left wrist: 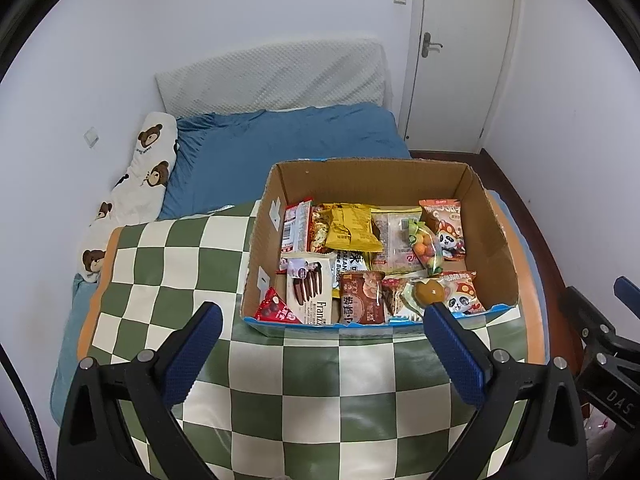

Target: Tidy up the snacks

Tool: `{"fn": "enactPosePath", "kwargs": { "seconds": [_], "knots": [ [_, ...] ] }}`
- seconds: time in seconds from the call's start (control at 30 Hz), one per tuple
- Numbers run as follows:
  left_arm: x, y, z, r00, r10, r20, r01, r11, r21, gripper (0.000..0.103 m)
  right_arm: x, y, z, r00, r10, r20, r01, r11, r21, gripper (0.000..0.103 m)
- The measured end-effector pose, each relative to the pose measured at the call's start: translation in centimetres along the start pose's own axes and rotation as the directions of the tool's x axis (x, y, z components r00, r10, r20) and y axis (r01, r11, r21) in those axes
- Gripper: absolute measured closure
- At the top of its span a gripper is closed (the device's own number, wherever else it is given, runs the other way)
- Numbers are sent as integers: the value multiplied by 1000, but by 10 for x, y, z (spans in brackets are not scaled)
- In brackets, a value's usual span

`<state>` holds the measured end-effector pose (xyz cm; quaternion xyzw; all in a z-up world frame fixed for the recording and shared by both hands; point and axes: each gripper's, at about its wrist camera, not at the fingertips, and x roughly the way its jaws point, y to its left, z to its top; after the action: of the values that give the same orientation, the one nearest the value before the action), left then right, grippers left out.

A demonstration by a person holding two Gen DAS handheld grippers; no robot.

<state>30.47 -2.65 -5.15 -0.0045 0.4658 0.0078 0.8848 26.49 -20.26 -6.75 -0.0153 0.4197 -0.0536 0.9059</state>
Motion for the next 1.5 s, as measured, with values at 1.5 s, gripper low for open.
{"fn": "enactPosePath", "kwargs": {
  "seconds": [1.5],
  "knots": [
    [3,-2,-5,1000,-8,-3,8,1000,3,0,5,-2,-2,999,4,-35,-4,1000,-5,1]
  ]
}}
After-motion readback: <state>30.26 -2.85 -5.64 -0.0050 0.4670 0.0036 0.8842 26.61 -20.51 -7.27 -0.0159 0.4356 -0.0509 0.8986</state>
